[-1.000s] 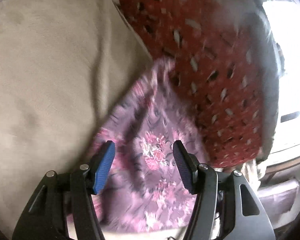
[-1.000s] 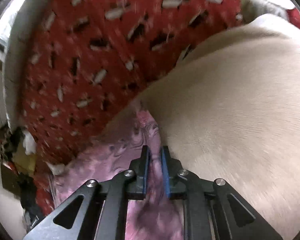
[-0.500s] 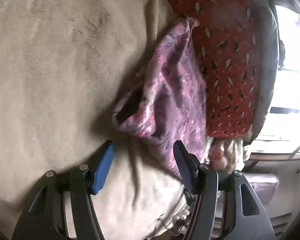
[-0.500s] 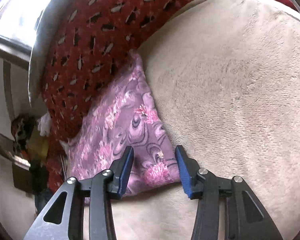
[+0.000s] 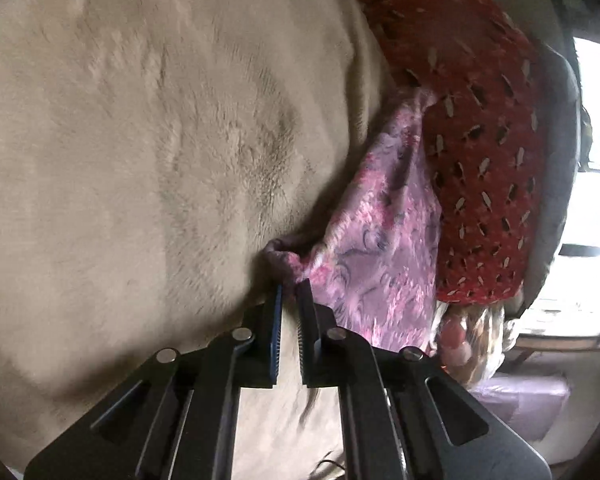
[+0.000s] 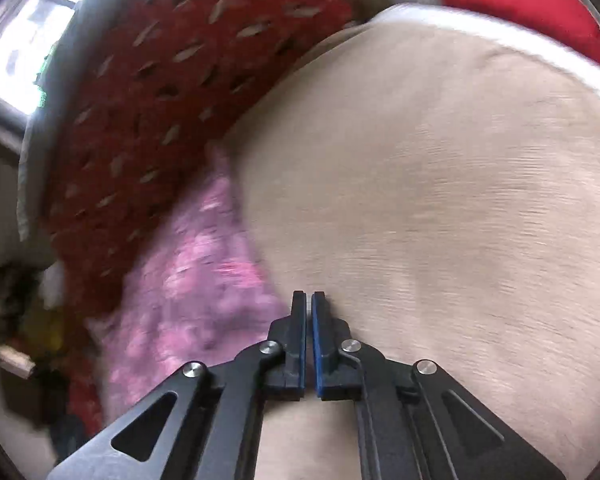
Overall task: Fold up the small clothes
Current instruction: 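Open both grippers and release the folded shirt onto the blanket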
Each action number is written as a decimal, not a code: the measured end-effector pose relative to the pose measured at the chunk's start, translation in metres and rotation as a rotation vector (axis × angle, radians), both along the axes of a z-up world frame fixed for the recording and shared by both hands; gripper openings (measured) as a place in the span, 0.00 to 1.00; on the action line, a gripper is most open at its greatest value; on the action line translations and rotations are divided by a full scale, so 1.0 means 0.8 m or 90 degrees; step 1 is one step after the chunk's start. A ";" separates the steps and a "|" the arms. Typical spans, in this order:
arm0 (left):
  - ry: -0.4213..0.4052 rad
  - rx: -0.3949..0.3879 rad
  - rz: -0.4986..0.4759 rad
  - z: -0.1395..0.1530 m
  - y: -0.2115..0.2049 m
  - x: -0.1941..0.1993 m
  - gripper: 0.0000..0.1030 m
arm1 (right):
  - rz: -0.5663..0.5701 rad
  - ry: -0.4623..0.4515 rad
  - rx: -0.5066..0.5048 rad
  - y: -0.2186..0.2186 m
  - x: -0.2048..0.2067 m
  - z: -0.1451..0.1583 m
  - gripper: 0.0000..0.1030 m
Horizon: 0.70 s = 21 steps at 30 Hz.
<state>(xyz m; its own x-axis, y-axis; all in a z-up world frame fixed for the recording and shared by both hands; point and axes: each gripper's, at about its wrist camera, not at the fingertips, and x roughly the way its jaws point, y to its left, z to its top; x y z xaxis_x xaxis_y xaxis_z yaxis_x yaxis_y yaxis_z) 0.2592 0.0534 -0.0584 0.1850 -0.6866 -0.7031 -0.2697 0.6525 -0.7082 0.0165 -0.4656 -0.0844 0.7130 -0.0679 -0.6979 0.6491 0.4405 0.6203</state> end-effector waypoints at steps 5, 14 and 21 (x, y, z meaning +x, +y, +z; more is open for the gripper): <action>-0.052 0.008 -0.045 0.036 0.007 -0.016 0.10 | 0.059 -0.035 -0.026 0.047 -0.009 0.037 0.08; -0.079 -0.004 -0.108 0.064 0.021 -0.055 0.33 | 0.167 0.160 -0.062 0.146 -0.003 0.004 0.26; -0.108 0.087 -0.125 0.077 0.046 -0.075 0.47 | 0.131 0.187 -0.028 0.166 -0.015 0.010 0.55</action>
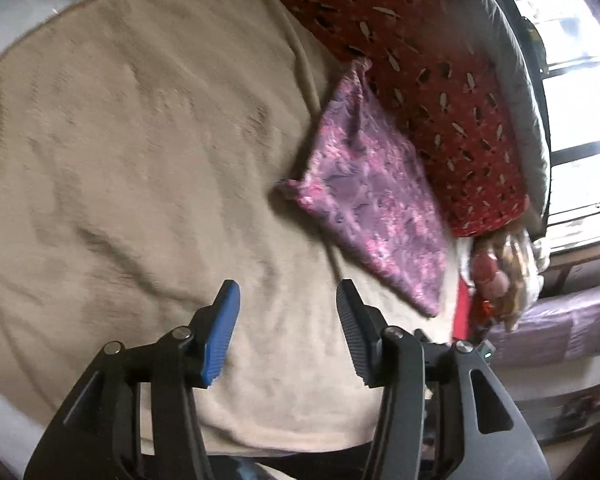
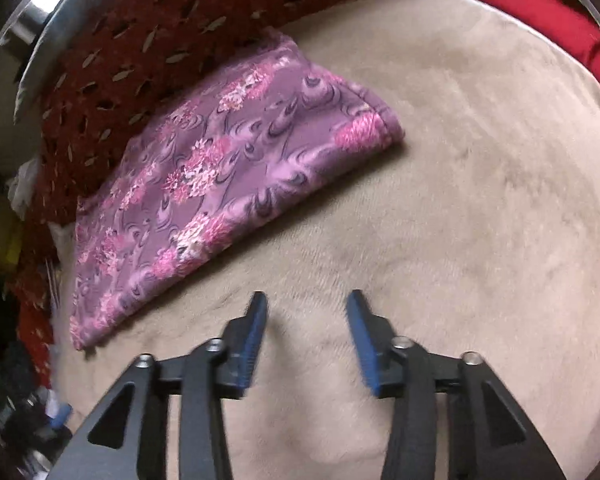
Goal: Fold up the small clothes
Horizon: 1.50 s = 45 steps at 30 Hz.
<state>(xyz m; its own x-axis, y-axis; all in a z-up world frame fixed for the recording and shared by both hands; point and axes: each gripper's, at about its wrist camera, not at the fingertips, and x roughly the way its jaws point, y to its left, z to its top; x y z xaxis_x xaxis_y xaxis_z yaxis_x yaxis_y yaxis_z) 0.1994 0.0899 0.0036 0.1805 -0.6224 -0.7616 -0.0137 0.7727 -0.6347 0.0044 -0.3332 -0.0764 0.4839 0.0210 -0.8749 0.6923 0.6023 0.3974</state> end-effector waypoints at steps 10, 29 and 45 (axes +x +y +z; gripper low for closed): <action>-0.019 0.066 -0.008 0.003 0.030 -0.018 0.47 | 0.010 0.130 -0.065 0.047 0.051 -0.012 0.99; -0.048 0.185 -0.109 0.021 -0.155 0.030 0.47 | -0.003 0.011 -0.144 -0.073 0.055 0.074 0.84; 0.015 0.161 -0.095 -0.041 -0.254 0.137 0.47 | 0.124 -0.144 -0.019 -0.149 0.116 -0.011 0.17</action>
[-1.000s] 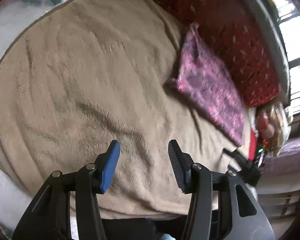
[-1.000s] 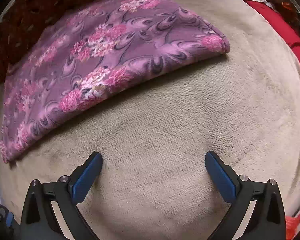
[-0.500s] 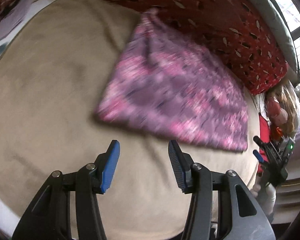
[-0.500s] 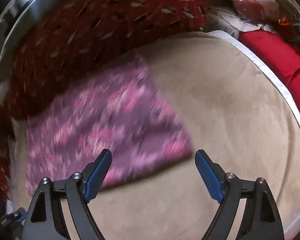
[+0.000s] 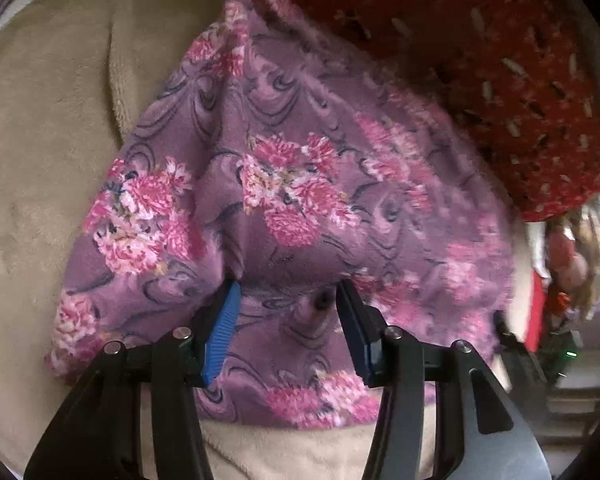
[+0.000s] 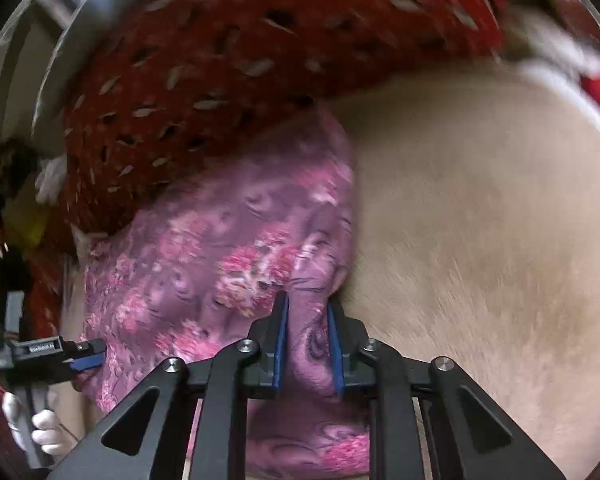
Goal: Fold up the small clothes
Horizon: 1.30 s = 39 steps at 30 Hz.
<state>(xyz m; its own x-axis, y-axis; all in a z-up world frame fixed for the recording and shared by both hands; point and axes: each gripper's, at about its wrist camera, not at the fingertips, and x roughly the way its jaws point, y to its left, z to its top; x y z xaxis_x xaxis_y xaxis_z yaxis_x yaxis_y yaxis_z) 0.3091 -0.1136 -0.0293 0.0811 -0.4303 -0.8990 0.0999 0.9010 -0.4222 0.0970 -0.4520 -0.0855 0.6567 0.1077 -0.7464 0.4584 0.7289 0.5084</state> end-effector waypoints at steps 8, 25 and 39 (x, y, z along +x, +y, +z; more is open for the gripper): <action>-0.091 -0.033 0.048 0.067 0.008 0.074 0.47 | -0.046 -0.107 -0.032 -0.011 0.045 0.067 0.26; -0.051 -0.051 0.091 0.013 -0.028 0.125 0.53 | -0.097 -0.101 -0.081 -0.037 0.097 0.041 0.37; 0.014 -0.143 0.162 0.047 0.115 0.121 0.52 | 0.145 -0.067 -0.167 0.040 0.094 0.011 0.70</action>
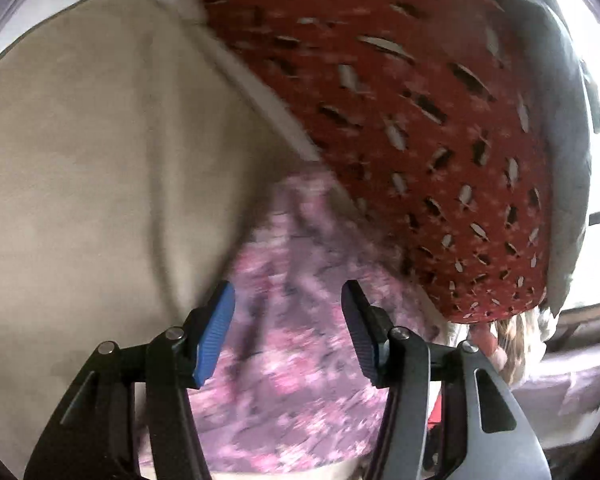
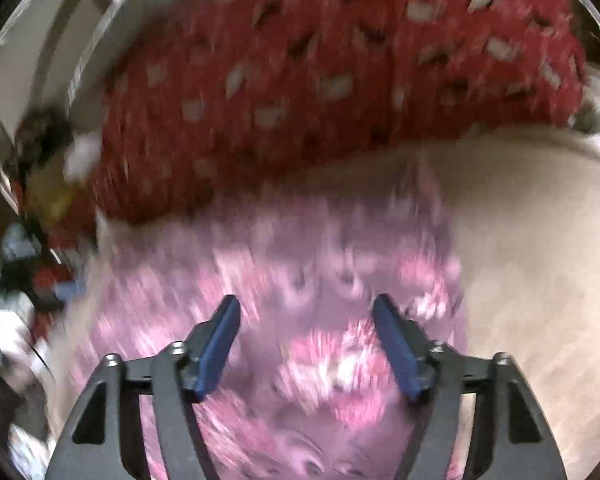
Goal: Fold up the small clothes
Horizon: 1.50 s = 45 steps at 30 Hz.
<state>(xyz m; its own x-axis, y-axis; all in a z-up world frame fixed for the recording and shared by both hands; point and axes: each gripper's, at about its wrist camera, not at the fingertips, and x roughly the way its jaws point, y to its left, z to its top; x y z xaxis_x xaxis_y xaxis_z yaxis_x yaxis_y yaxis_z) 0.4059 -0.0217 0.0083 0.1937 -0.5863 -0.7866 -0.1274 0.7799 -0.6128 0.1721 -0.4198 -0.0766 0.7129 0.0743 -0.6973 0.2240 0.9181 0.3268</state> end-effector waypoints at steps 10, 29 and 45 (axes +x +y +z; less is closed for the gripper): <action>0.094 0.045 -0.114 -0.068 -0.010 -0.058 0.52 | 0.001 -0.034 -0.015 0.005 0.003 -0.002 0.74; 0.031 -0.026 -0.155 -0.062 -0.051 -0.072 0.45 | -0.002 -0.058 0.007 -0.001 -0.013 -0.004 0.74; 0.013 0.031 -0.152 -0.021 -0.084 -0.085 0.12 | -0.002 -0.066 0.031 -0.006 -0.016 -0.004 0.74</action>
